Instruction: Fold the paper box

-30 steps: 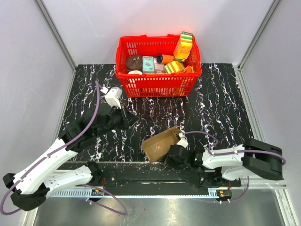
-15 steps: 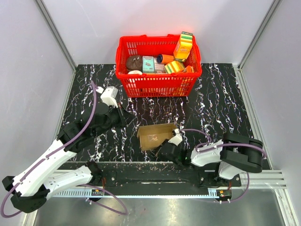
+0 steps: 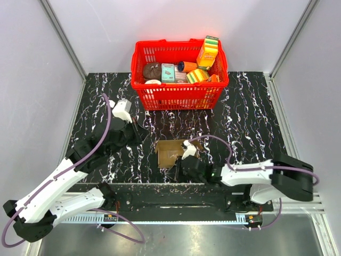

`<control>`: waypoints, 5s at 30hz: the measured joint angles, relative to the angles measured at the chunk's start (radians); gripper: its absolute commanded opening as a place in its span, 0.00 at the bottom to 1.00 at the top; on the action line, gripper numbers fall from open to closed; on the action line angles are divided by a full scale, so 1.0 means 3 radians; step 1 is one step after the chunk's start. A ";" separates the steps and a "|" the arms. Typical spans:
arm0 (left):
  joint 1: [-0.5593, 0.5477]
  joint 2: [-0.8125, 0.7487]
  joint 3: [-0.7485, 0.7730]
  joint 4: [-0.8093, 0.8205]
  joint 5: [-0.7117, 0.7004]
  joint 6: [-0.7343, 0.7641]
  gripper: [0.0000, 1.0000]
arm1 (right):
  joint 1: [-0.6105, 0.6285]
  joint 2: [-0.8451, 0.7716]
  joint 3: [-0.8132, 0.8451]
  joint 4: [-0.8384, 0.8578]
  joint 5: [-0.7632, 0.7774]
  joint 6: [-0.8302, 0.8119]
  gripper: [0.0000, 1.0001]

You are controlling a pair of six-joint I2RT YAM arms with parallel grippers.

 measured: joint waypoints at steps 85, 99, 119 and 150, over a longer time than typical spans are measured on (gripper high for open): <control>0.0642 0.1092 -0.1488 0.1279 0.1306 -0.0418 0.03 | -0.2735 -0.1077 0.0230 -0.2127 -0.2257 -0.1396 0.25; 0.0510 0.0866 -0.1057 0.0982 0.2234 0.0187 0.05 | -0.2733 -0.1183 0.0291 -0.2626 -0.1769 -0.1586 0.27; 0.1644 0.1385 0.0710 0.0684 0.2266 0.0496 0.69 | -0.2733 -0.1325 0.0469 -0.2739 -0.1647 -0.1578 0.61; 0.1377 0.2004 -0.0170 0.0467 0.2579 0.0618 0.73 | -0.2611 -0.0404 0.1147 -0.2856 -0.2097 -0.0619 0.70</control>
